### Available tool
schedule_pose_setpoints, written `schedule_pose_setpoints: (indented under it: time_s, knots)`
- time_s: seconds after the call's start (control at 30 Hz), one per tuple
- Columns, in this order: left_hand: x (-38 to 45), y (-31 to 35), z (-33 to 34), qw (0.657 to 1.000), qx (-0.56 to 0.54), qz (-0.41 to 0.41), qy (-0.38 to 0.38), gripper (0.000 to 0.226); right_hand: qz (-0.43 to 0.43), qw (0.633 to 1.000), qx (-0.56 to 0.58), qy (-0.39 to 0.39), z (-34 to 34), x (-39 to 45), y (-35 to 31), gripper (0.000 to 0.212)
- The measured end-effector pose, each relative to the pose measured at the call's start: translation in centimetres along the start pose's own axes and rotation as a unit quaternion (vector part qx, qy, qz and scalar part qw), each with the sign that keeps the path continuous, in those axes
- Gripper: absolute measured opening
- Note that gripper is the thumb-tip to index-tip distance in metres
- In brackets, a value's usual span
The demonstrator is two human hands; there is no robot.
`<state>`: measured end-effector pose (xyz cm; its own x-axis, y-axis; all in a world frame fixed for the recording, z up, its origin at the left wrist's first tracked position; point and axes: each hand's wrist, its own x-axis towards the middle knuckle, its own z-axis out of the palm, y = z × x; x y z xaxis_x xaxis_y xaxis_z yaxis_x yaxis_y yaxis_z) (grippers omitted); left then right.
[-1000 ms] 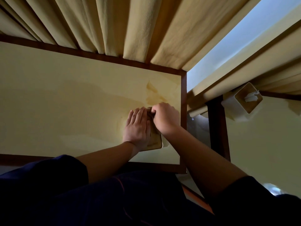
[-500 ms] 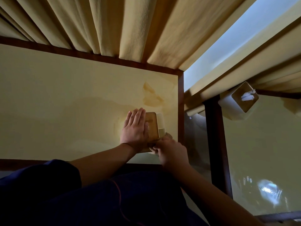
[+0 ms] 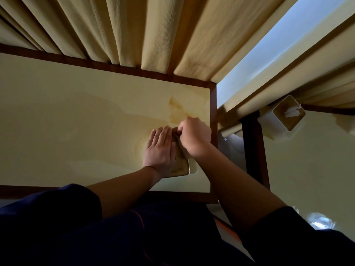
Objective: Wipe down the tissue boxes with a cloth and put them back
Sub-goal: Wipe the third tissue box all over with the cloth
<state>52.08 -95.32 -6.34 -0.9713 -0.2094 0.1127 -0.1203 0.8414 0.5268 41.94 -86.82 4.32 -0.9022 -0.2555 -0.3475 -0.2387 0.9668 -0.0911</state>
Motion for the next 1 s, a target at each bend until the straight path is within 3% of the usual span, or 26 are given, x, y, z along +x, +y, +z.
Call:
schedule_pose_setpoints:
  time_s: [0.17,0.3,0.5,0.63,0.73,0.87,1.0]
  knots:
    - [0.4,-0.5,0.6,1.000,-0.003,0.007,0.007,0.056,-0.017,0.999,0.033,0.010,2.1,-2.5,1.4,0.017]
    - [0.3,-0.6,0.6,1.000,-0.004,0.005,-0.008,0.059,-0.055,0.996,0.049,-0.044,3.2,-7.0,2.9,0.021]
    - [0.2,-0.3,0.4,1.000,0.002,0.015,-0.021,0.060,-0.080,0.993,0.056,-0.059,4.6,-11.5,4.7,0.015]
    - [0.4,-0.2,0.6,1.000,0.004,0.024,-0.014,0.058,-0.069,0.996,0.039,-0.037,4.2,-9.7,4.0,0.006]
    - [0.5,-0.4,0.9,0.999,0.008,0.031,0.005,0.055,-0.038,0.999,0.032,-0.015,3.9,-6.7,3.2,0.030]
    - [0.6,-0.7,1.3,0.999,0.011,0.038,0.019,0.053,-0.022,0.999,0.034,0.025,2.7,-2.6,2.0,0.017]
    - [0.5,-0.6,1.1,0.999,0.006,0.035,0.017,0.055,-0.033,0.997,0.046,0.059,3.4,-1.6,2.1,0.021]
